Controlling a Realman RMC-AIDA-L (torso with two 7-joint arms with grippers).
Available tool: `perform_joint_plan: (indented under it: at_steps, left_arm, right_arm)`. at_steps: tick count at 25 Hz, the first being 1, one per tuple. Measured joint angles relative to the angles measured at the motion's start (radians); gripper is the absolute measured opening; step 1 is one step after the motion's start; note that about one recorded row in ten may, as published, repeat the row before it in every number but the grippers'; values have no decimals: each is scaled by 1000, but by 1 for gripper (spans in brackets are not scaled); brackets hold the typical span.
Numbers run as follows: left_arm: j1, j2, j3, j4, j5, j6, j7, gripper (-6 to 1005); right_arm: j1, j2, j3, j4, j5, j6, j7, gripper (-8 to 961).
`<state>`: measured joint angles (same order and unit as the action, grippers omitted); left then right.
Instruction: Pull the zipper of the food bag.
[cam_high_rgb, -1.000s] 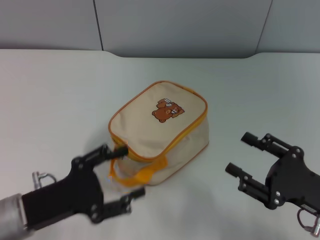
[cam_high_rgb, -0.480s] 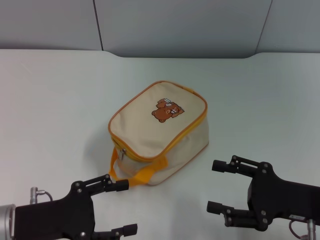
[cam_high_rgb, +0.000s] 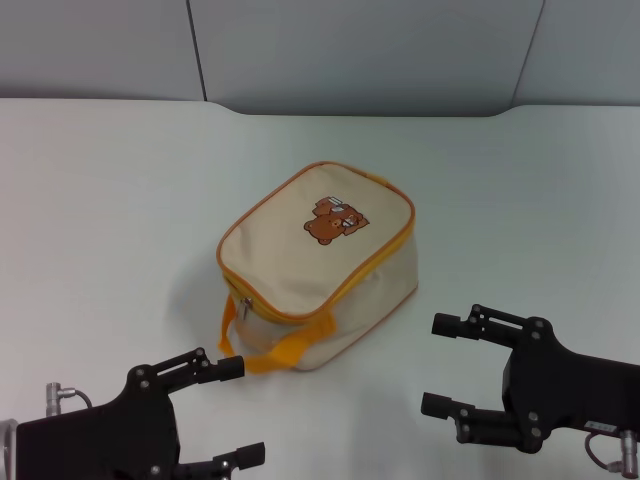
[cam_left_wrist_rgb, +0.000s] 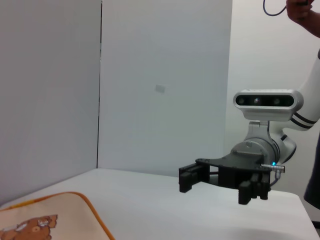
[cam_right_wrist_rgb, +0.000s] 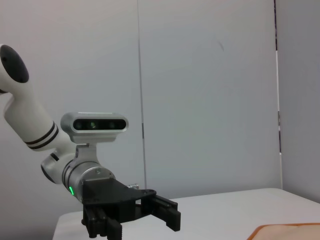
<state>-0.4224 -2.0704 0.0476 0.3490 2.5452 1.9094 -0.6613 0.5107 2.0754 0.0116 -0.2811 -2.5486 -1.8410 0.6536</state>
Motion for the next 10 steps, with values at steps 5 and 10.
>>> perform_joint_plan:
  at_steps: [5, 10]
  left_arm:
    - [5, 0, 0, -1, -15, 1, 4, 820]
    - [7, -1, 2, -9, -23, 3, 9, 820]
  right_arm:
    - [4, 0, -5, 0, 0, 8, 10, 770]
    - [4, 1, 2, -1, 0, 11, 7, 770]
